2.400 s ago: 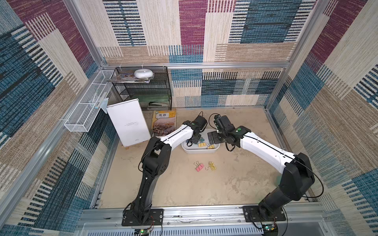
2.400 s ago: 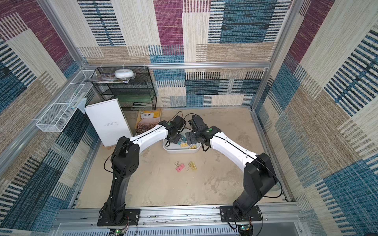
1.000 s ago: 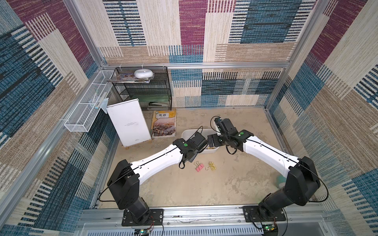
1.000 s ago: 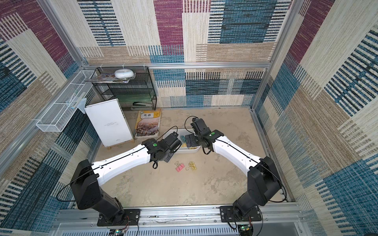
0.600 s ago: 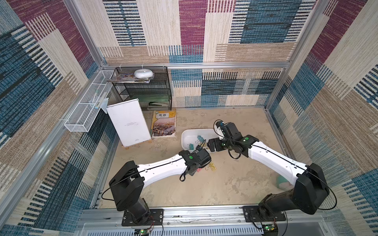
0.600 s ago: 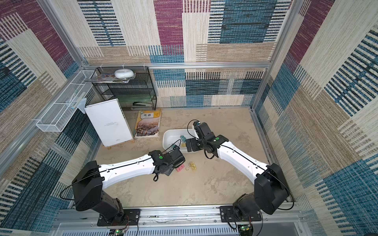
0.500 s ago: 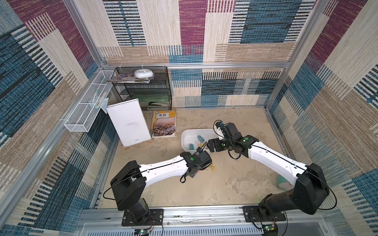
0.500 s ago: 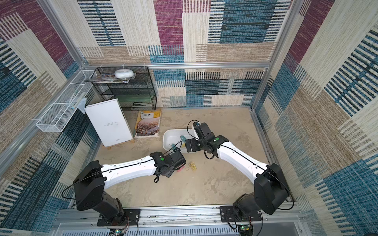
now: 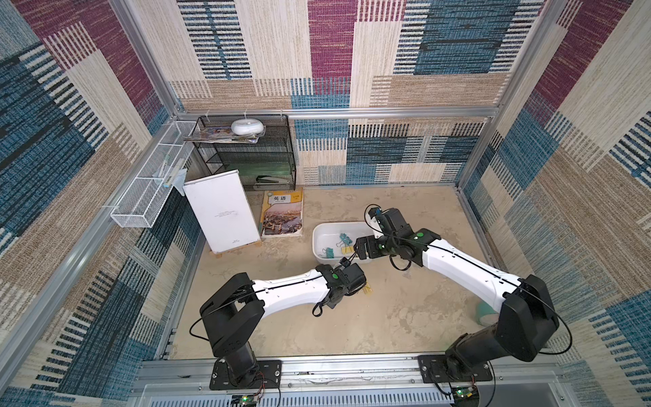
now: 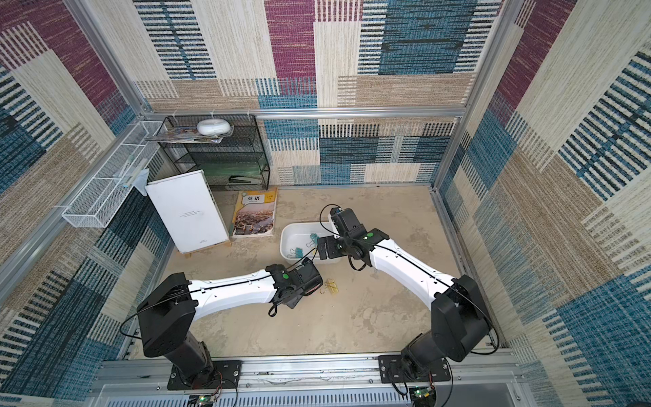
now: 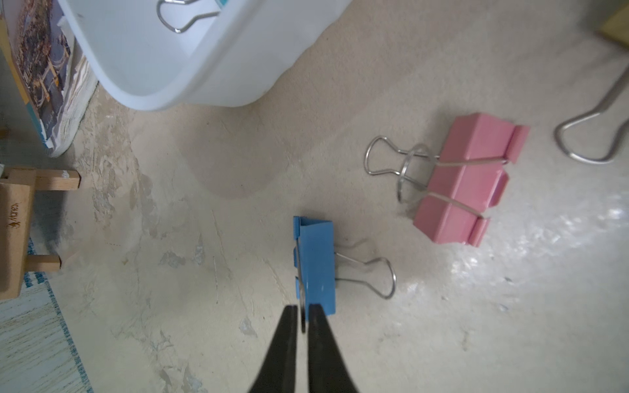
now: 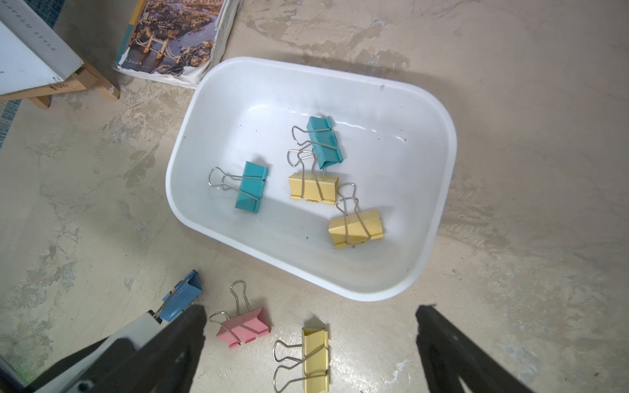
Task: Take out the binder clips from the storage box
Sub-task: Place the binder clip at the center of the board, then pick up the binder clip from the storage box.
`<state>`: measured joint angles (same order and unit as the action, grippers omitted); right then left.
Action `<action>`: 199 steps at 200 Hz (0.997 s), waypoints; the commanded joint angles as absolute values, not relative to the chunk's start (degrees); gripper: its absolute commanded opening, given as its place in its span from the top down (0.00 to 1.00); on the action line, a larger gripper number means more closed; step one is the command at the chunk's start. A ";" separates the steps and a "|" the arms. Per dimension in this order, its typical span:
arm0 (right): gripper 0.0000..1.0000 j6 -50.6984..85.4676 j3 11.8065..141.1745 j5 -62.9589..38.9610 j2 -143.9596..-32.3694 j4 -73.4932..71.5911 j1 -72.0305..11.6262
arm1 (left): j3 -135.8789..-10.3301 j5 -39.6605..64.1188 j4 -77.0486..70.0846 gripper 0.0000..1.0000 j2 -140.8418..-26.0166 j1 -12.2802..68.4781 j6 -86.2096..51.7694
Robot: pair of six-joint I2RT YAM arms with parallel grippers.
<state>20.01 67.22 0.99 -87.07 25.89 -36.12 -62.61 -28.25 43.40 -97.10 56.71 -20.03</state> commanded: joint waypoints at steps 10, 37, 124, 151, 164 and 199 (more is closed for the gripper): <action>0.10 19.95 69.74 0.35 -90.03 27.55 -36.12 | -63.00 -29.59 43.21 0.59 -95.65 56.60 -20.21; 0.20 19.74 72.78 1.21 -93.78 29.53 -36.12 | -63.93 -29.76 44.21 0.48 -93.26 55.50 -20.68; 0.44 18.64 83.83 3.90 -104.99 37.05 -35.86 | -69.76 -21.50 45.36 0.36 -86.21 42.06 -20.02; 0.44 16.10 84.86 -1.89 -105.47 32.89 -35.73 | -70.40 -17.24 43.97 0.36 -85.18 38.28 -19.94; 0.44 15.33 86.04 -4.19 -106.46 31.73 -35.71 | -70.78 -15.80 43.86 0.36 -84.77 36.74 -19.82; 0.47 15.01 89.31 -11.03 -111.14 30.96 -33.60 | -71.75 -12.87 43.58 0.26 -84.53 33.32 -19.34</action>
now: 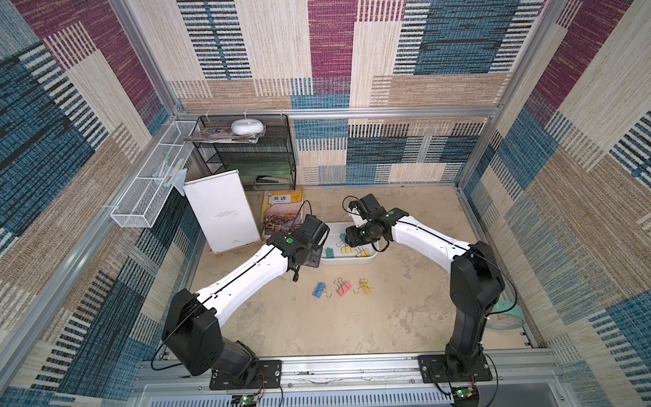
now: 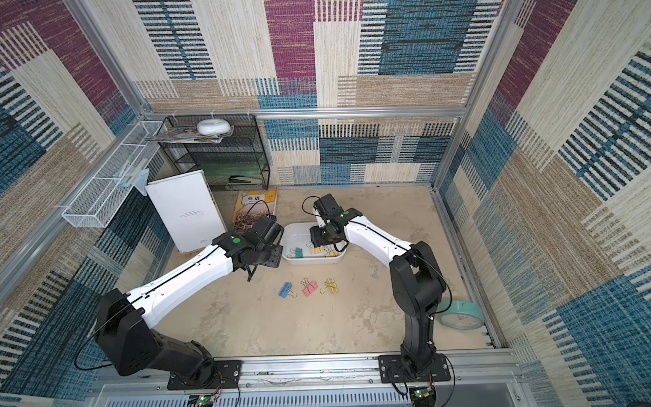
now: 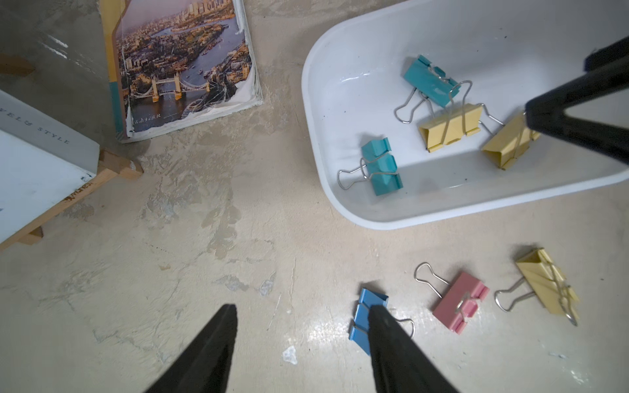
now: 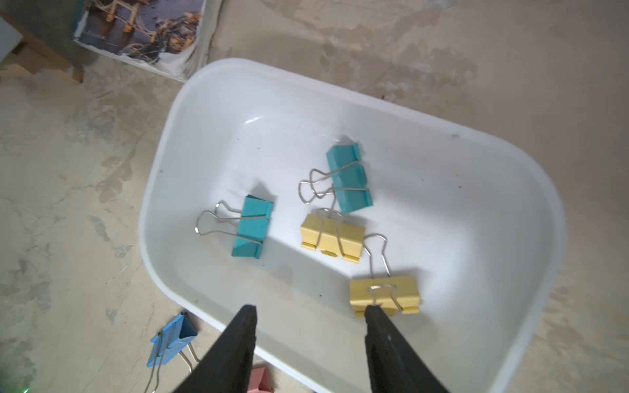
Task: Take out the binder clips from the storage box
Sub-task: Pick up the binder clip from the storage box.
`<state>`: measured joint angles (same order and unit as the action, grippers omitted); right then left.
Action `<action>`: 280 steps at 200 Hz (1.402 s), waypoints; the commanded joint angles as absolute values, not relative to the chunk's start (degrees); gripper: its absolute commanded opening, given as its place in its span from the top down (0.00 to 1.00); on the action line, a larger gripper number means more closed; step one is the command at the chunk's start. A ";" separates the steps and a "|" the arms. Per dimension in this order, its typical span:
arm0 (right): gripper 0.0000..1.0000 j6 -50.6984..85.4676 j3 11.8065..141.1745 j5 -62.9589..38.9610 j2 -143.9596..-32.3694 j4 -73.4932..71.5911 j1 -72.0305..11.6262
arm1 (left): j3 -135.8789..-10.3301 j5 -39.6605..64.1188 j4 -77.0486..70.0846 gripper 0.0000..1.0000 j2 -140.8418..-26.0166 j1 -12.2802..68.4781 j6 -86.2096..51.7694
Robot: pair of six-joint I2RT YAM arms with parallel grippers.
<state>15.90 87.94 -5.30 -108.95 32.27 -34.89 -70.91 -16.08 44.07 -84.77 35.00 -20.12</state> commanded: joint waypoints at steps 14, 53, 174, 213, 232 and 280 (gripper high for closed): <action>0.49 15.28 90.05 -13.94 -112.82 30.64 -32.19 | -72.10 -12.21 43.51 0.14 -84.49 32.43 -19.50; 0.55 15.14 90.12 -21.61 -115.25 28.07 -29.16 | -73.42 -10.66 43.48 0.10 -84.92 30.68 -19.51; 0.66 14.16 92.06 -25.08 -121.41 26.82 -27.90 | -74.55 -10.17 44.33 0.10 -86.17 30.17 -18.70; 0.69 14.24 93.46 -24.26 -123.00 26.87 -27.92 | -74.29 -10.37 44.30 0.10 -85.74 30.15 -18.57; 0.73 14.33 94.19 -24.34 -123.70 26.90 -27.86 | -74.12 -10.37 44.36 0.10 -85.68 30.12 -18.62; 0.90 14.66 93.87 -24.67 -122.82 26.68 -27.86 | -73.78 -10.38 44.35 0.10 -85.44 30.04 -18.54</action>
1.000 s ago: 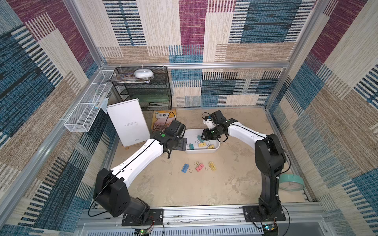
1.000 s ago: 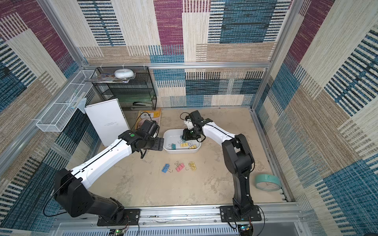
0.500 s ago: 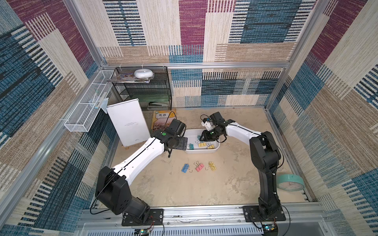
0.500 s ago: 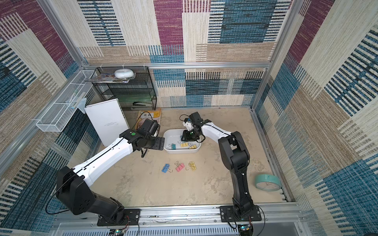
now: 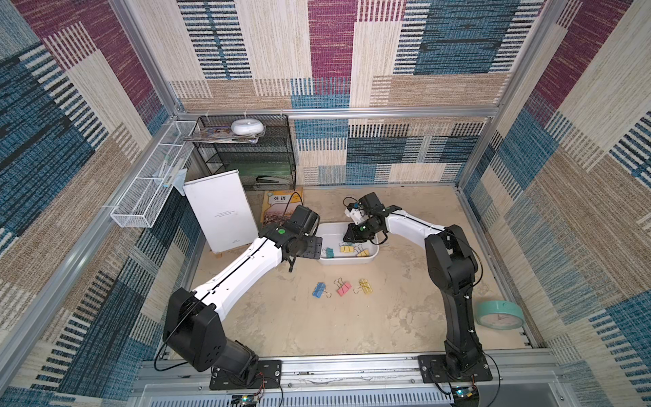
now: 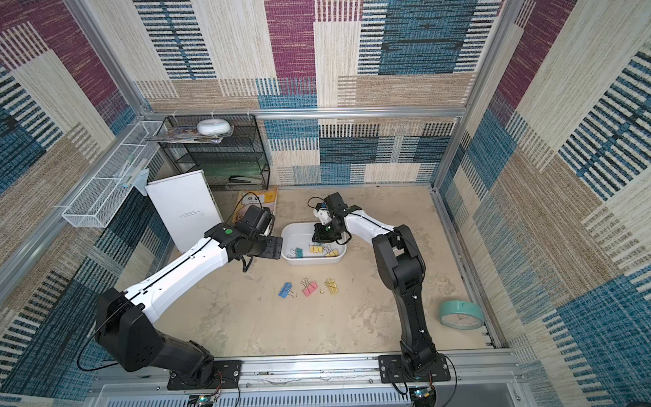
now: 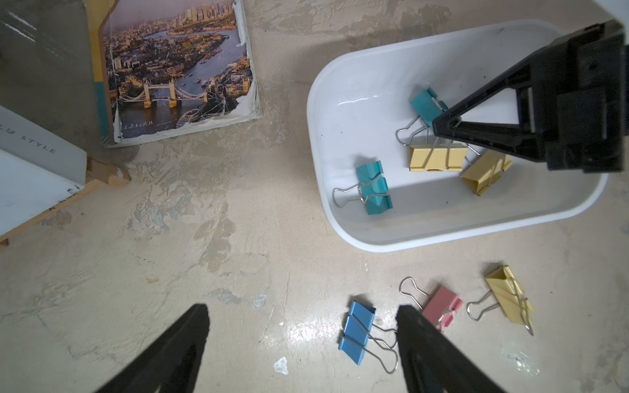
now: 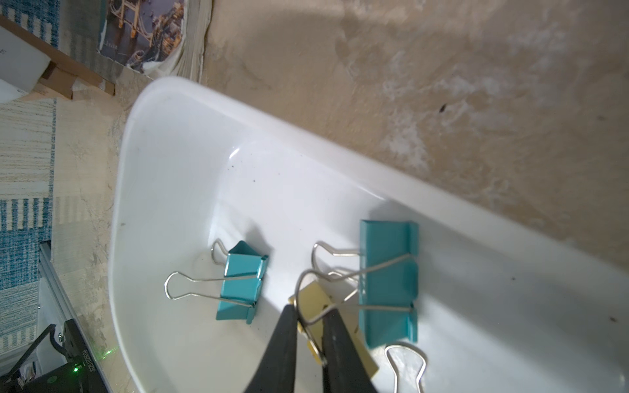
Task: Take out the binder clips from the storage box
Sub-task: Pick up the binder clip from the storage box.
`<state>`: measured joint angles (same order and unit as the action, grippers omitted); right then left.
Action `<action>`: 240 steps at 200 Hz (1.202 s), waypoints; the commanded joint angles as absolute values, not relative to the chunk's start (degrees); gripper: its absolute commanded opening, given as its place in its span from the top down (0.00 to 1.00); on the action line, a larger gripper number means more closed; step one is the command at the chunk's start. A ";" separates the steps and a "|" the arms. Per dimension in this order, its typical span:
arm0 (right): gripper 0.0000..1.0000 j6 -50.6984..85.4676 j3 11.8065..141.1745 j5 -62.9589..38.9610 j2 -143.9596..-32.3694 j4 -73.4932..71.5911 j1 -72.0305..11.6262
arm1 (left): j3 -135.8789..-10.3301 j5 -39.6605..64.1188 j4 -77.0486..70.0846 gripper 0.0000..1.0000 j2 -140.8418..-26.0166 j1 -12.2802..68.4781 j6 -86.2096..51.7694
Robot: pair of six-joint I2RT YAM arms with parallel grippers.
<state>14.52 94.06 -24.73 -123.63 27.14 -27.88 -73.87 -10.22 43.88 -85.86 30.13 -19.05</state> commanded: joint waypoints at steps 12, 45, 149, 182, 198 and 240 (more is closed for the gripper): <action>0.95 14.60 93.61 -25.49 -122.36 26.33 -27.92 | -73.80 -10.37 44.33 0.10 -85.60 30.06 -18.50; 1.00 14.79 93.13 -26.46 -121.00 26.48 -27.82 | -74.03 -10.28 44.38 0.10 -85.85 30.05 -18.46; 1.00 17.60 90.72 -30.41 -113.28 25.67 -27.81 | -73.72 -9.60 43.27 0.10 -85.14 30.06 -18.37; 1.00 17.97 84.67 -26.45 -106.24 26.19 -27.85 | -73.15 -9.93 42.63 0.10 -84.64 30.05 -18.93; 1.00 18.51 79.95 -23.61 -101.54 26.10 -27.77 | -72.91 -10.11 41.91 0.09 -84.28 30.06 -19.38; 1.00 21.61 67.50 -18.74 -89.42 25.24 -25.97 | -72.18 -10.35 40.18 0.05 -83.34 30.06 -21.20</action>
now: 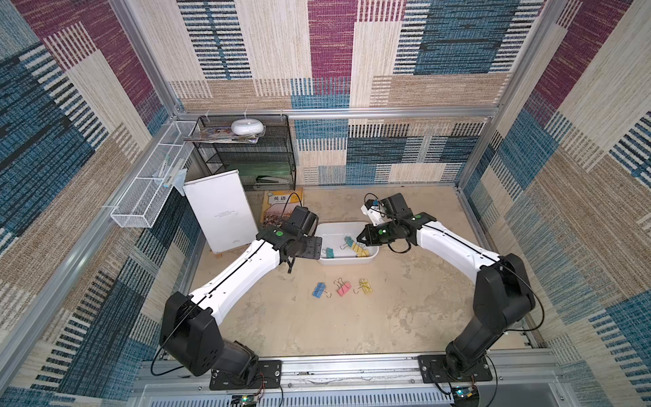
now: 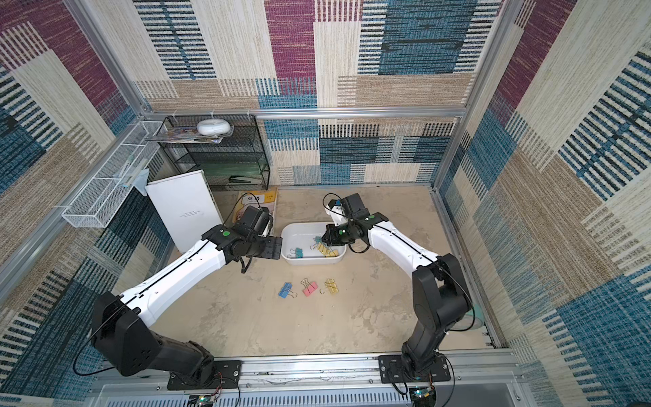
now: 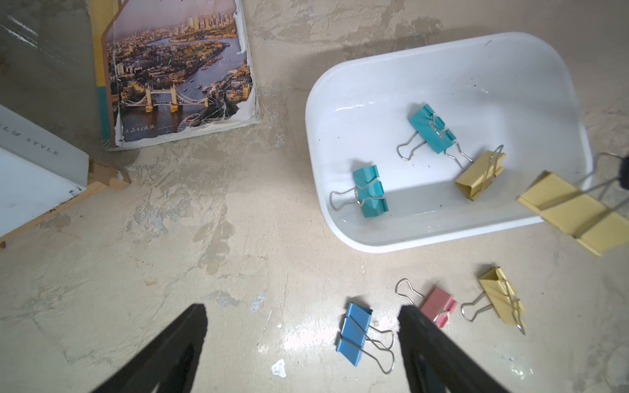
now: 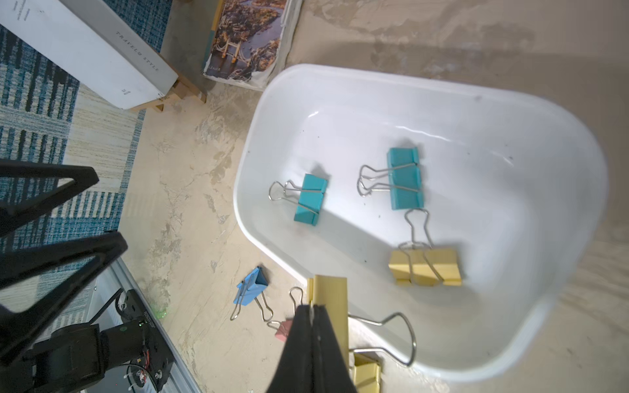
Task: Take out the binder clips from the storage box
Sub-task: Pick up the binder clip from the storage box, then place the binder clip at the center of the board.
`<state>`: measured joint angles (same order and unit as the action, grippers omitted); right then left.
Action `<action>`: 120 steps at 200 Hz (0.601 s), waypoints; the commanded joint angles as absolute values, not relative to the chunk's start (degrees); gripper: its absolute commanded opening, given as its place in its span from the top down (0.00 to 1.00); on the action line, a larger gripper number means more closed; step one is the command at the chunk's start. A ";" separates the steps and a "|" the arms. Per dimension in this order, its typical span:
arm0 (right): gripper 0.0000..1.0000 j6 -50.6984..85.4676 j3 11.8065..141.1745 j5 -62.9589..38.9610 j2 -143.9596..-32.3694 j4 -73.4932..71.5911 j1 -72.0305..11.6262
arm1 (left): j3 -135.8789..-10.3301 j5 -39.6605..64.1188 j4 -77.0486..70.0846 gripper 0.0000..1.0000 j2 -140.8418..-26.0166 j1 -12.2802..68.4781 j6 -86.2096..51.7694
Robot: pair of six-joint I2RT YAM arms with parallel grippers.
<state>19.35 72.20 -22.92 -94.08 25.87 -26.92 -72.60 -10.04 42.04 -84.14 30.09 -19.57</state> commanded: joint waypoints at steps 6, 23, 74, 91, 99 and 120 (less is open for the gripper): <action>1.00 22.15 65.79 -18.28 -87.80 25.10 -25.48 | -72.00 -10.52 40.02 0.01 -83.19 30.06 -21.63; 1.00 23.55 60.88 -17.54 -83.62 24.25 -24.69 | -71.35 -11.06 39.45 0.01 -82.73 30.06 -22.77; 1.00 27.83 47.74 -16.43 -76.16 19.75 -24.12 | -69.05 -13.40 37.92 0.00 -81.22 30.06 -26.65; 1.00 28.30 44.88 -17.12 -75.46 17.70 -24.13 | -68.36 -13.92 37.51 0.01 -80.87 29.98 -27.36; 1.00 27.96 43.98 -17.37 -75.45 17.37 -24.14 | -68.12 -14.27 37.28 0.01 -80.56 29.97 -27.38; 1.00 27.94 41.43 -17.18 -75.11 16.00 -24.06 | -65.63 -15.88 34.93 0.00 -78.68 29.97 -28.22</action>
